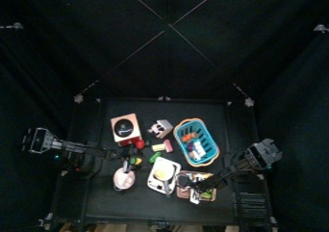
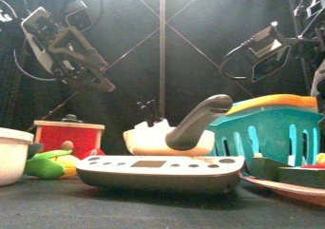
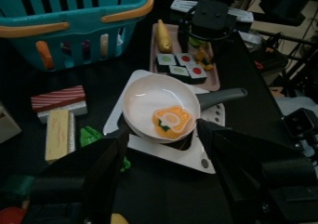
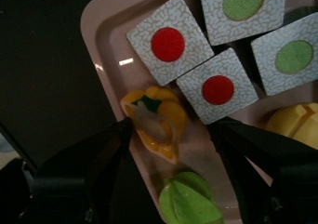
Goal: Grab squash half off plate
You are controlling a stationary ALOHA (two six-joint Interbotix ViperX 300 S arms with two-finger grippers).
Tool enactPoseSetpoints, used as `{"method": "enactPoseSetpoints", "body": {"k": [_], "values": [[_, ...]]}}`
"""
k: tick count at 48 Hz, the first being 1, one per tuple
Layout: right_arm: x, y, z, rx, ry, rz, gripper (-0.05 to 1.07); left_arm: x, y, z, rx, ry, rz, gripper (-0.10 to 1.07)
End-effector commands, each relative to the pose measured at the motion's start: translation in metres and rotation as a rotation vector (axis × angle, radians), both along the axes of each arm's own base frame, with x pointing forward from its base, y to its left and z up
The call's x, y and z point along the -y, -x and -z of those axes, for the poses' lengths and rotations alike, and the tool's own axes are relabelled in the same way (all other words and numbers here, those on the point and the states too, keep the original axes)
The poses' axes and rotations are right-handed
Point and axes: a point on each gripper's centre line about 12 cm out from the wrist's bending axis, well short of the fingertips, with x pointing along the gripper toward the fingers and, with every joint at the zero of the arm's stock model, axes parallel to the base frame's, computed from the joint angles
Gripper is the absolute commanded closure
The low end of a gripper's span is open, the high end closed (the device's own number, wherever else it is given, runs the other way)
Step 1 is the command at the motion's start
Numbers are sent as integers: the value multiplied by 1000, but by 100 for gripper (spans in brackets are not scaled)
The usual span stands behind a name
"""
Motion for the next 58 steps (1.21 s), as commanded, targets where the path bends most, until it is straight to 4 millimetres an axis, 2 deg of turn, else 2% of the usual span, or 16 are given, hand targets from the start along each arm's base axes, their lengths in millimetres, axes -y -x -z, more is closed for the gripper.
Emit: {"method": "enactPoseSetpoints", "body": {"k": [1,12,21,38,58], "values": [[-4,-7,-9,29,-11,-10,12,-1,-3,-4,15,0,-2,3],[-6,-5,-12,2,10,-20,26,0,-3,-4,15,0,0,3],[-8,-9,-25,7,21,-32,33,0,-3,-5,17,1,-1,3],[-14,-17,-50,16,47,-55,33,0,-3,-4,15,0,0,3],[-14,-17,-50,16,51,-59,33,0,-3,-4,16,-2,0,3]]}}
